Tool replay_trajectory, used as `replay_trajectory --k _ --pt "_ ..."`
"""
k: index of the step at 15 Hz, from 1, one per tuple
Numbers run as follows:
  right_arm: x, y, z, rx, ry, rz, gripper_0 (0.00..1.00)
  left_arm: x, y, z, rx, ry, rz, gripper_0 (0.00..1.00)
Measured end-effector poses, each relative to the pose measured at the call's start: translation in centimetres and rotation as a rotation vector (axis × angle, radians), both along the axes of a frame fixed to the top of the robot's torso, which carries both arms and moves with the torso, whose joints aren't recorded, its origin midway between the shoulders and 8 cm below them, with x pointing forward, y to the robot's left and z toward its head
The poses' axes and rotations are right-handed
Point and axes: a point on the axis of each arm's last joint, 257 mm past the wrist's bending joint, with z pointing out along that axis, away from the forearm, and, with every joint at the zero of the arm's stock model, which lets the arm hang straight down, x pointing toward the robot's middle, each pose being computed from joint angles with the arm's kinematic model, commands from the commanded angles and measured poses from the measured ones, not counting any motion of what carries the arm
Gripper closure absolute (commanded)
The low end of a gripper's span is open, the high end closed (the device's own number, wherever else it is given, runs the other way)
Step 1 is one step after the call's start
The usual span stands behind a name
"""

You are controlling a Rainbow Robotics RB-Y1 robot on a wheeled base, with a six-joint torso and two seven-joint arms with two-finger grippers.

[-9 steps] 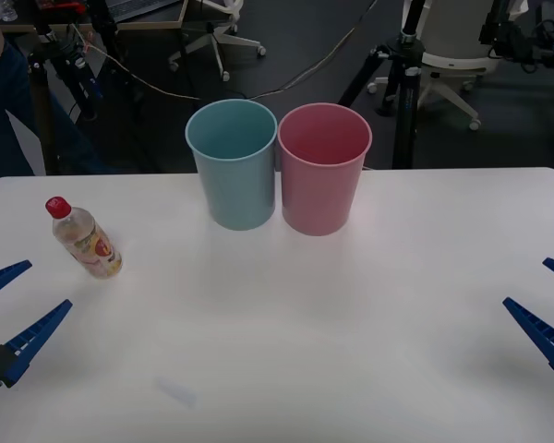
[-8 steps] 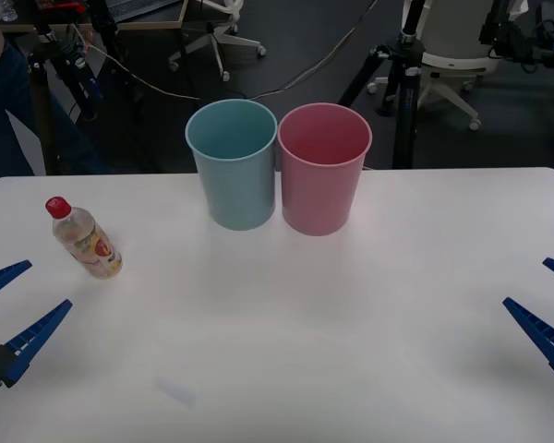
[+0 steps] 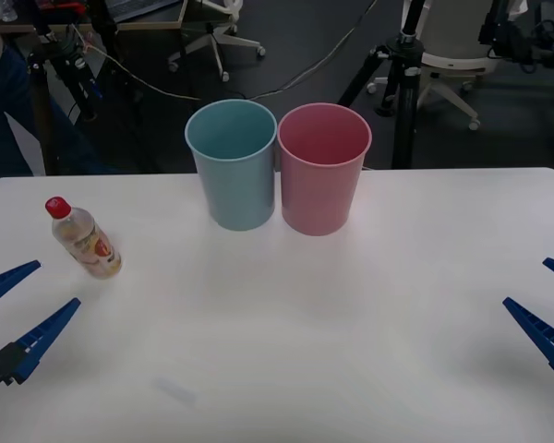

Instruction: Grasp the object on the table and drop it into the matching bin: aluminum can to the light blue bin, PET bottle to the pink bin.

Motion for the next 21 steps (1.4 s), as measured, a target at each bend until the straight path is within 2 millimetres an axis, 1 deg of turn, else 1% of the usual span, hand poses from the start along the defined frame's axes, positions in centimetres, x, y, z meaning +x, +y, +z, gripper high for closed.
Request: replay_trajectory --k 2,4,6,7,8,11,13,16,18,21 --pt "0.0 0.0 0.0 0.000 0.000 0.000 0.00 -0.6 0.5 -0.8 -0.010 0.023 0.026 0.00" --pt "0.0 0.0 0.0 0.000 0.000 0.000 0.00 -0.7 1.6 -1.9 -0.020 0.051 0.090 0.00" --pt "0.0 0.0 0.0 0.000 0.000 0.000 0.00 0.0 3.3 -2.6 0.013 0.047 0.174 0.00" --pt "0.0 0.0 0.0 0.000 0.000 0.000 0.00 0.4 4.4 -3.0 0.042 0.040 0.226 0.00" --pt "0.0 0.0 0.0 0.000 0.000 0.000 0.00 0.7 5.0 -3.3 0.057 0.040 0.258 0.00" --pt "0.0 0.0 0.0 0.000 0.000 0.000 0.00 1.0 5.8 -5.0 0.052 0.076 0.303 0.00" --pt "0.0 0.0 0.0 0.000 0.000 0.000 0.00 1.4 5.5 -6.4 0.035 0.099 0.300 0.00" --pt "0.0 0.0 0.0 0.000 0.000 0.000 0.00 2.7 5.7 -7.7 0.043 0.111 0.296 0.00" --pt "0.0 0.0 0.0 0.000 0.000 0.000 0.00 4.2 5.7 -8.9 0.050 0.114 0.298 0.00" --pt "0.0 0.0 0.0 0.000 0.000 0.000 0.00 6.7 6.2 -9.7 0.060 0.107 0.308 0.00"
